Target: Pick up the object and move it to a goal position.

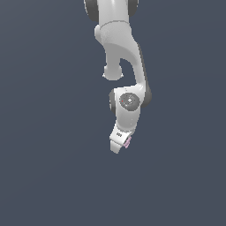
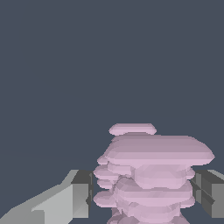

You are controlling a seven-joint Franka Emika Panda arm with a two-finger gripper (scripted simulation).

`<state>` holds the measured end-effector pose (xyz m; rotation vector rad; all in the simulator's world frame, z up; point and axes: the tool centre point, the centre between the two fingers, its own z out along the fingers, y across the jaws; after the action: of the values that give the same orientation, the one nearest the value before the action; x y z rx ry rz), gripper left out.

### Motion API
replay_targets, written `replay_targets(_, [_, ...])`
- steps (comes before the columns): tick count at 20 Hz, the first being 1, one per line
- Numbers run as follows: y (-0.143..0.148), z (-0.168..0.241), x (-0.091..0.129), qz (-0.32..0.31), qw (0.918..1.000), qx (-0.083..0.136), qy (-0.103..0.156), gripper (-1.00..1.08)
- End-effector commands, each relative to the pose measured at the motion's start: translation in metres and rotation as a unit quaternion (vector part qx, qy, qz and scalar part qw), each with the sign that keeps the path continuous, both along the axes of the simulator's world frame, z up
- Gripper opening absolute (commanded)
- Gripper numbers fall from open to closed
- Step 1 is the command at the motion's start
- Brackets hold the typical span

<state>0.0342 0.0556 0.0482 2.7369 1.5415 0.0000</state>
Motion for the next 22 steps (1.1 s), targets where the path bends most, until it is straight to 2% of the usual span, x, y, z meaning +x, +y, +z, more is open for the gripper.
replay_targets(1, [0.002,0.003,0.002,0.000,1.0000,0.000,0.000,-1.00])
replay_targets(9, [0.016,0.029,0.020,0.000,1.0000,0.001,0.000,-1.00])
replay_targets(22, [0.055,0.099,0.071,0.000,1.0000,0.001,0.000,-1.00])
